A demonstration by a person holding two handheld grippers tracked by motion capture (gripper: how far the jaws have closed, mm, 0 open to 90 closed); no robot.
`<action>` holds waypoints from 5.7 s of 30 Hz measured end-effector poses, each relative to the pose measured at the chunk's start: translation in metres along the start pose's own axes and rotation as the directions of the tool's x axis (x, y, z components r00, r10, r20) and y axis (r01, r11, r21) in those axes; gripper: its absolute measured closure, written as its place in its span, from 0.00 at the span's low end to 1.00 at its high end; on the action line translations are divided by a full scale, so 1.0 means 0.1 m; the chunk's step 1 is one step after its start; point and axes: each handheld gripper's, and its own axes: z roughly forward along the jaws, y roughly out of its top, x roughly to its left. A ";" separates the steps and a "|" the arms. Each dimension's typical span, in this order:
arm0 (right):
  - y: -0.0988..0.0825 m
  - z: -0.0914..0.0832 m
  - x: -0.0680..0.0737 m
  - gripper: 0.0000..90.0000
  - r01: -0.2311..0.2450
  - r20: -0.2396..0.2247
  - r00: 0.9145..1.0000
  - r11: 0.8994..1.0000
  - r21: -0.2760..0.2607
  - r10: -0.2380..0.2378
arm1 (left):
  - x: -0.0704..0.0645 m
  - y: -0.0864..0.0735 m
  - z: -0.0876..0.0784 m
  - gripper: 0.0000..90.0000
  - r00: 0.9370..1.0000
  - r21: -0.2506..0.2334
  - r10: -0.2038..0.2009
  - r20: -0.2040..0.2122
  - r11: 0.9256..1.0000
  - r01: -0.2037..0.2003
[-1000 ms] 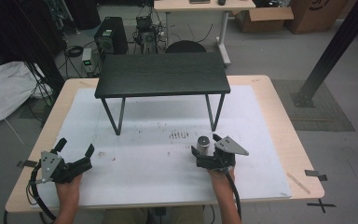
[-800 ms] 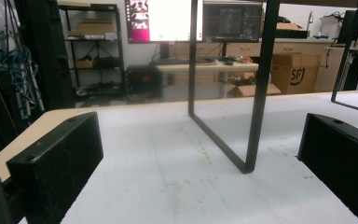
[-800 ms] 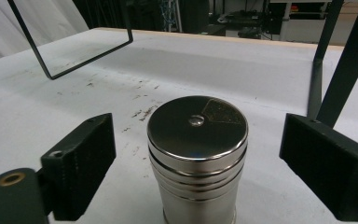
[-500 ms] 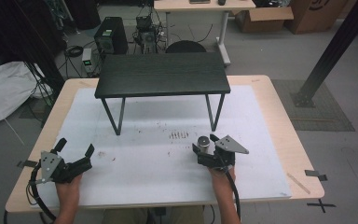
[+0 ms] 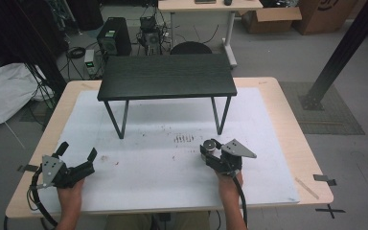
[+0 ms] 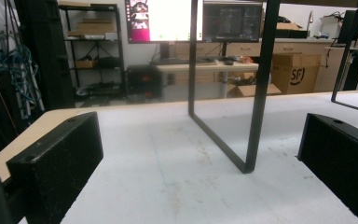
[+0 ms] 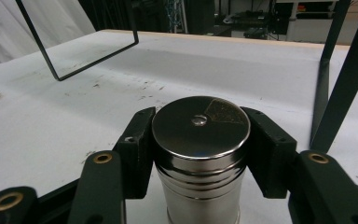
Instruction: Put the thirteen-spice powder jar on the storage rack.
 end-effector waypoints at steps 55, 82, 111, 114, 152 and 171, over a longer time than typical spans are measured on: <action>0.54 -0.23 0.11 0.55 0.033 -0.141 0.989 0.995 -0.095 -0.046 | 0.00 0.00 0.00 0.00 1.000 -0.001 0.000 0.001 1.000 0.000; 1.12 -0.34 0.18 0.55 0.061 -0.220 0.971 0.988 -0.145 -0.093 | 0.00 0.00 0.00 0.00 1.000 -0.003 -0.001 0.001 1.000 0.001; 1.68 -0.35 0.19 0.55 0.076 -0.267 0.955 0.977 -0.199 -0.129 | 0.00 0.00 0.00 0.00 1.000 0.000 0.000 0.001 1.000 0.000; 1.72 -0.34 0.19 0.55 0.077 -0.271 0.953 0.975 -0.206 -0.133 | 0.00 0.00 0.00 0.00 1.000 0.000 0.000 0.001 1.000 0.000; 2.34 -0.07 0.25 0.55 0.113 -0.310 0.933 0.965 -0.238 -0.185 | 0.00 0.00 0.00 0.00 1.000 0.001 -0.002 0.001 1.000 0.002; 2.68 0.32 0.27 0.55 0.137 -0.278 0.939 0.962 -0.234 -0.201 | 0.00 0.00 0.00 0.00 1.000 -0.001 -0.002 0.002 1.000 0.002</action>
